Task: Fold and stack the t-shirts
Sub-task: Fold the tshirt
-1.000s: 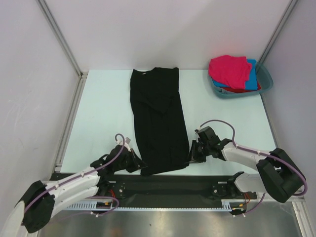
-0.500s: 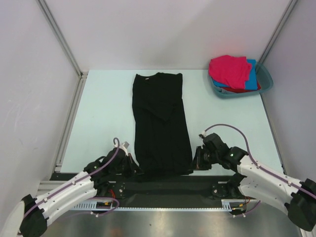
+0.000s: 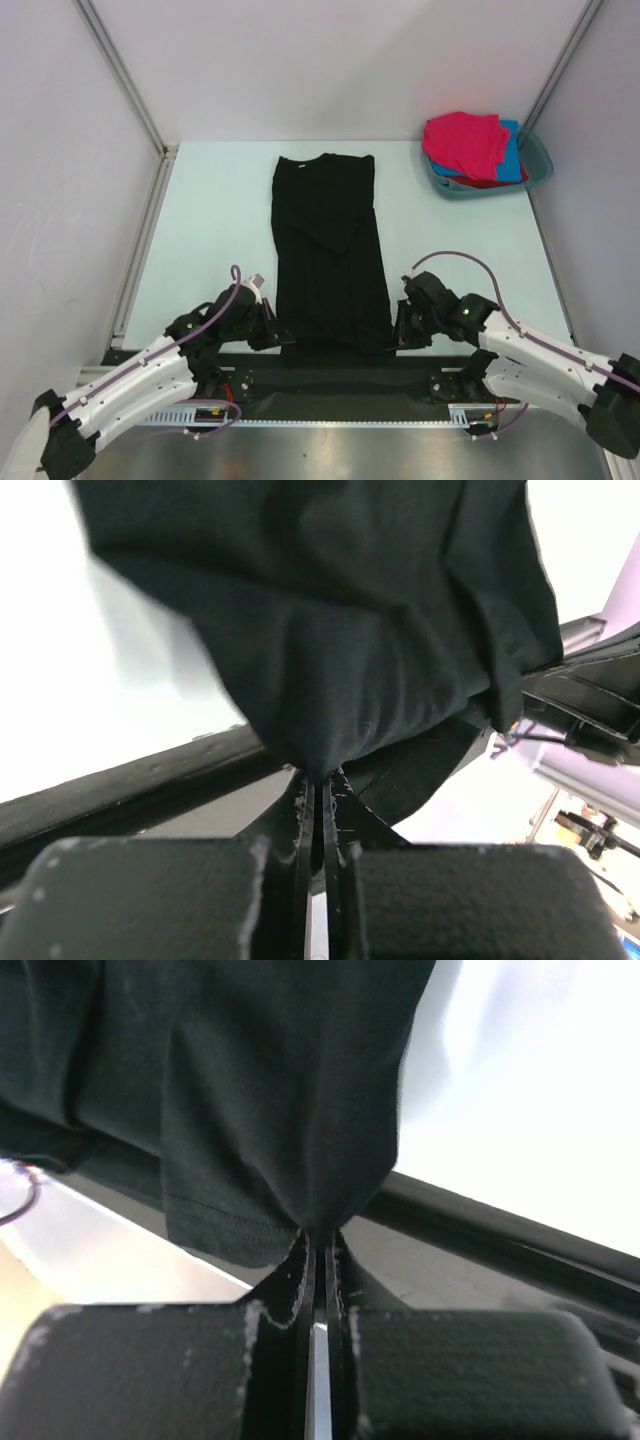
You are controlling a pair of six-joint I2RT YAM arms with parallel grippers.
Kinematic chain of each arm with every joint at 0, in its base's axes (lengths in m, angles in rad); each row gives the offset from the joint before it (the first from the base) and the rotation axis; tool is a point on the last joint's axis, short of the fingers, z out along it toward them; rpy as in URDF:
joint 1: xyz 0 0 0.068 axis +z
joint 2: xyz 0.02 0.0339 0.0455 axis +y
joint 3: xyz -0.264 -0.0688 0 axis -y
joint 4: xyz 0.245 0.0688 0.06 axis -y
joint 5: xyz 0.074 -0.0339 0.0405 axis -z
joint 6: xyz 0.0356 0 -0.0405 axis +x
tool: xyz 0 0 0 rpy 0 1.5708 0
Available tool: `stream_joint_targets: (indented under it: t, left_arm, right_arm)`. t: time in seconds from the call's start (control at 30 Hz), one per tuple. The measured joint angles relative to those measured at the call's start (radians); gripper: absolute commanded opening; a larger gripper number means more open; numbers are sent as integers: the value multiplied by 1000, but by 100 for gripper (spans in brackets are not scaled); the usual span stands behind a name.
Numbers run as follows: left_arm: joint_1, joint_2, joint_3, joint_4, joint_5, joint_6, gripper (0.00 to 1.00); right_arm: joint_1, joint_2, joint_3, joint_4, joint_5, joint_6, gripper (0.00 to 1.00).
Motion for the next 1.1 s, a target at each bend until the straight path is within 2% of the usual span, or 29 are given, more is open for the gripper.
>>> stream_joint_targets:
  t: [0.23, 0.37, 0.67, 1.1]
  left_arm:
    - [1, 172, 197, -47, -103, 75, 7]
    - [18, 255, 275, -48, -152, 124, 8]
    - [217, 467, 404, 31, -137, 259, 9]
    - [348, 888, 701, 134, -87, 429, 7]
  right_arm:
    - [-12, 221, 168, 5, 111, -121, 0]
    - [-72, 299, 243, 22, 140, -201, 0]
    - [-254, 482, 455, 99, 116, -372, 0]
    - [-348, 851, 781, 153, 95, -539, 0]
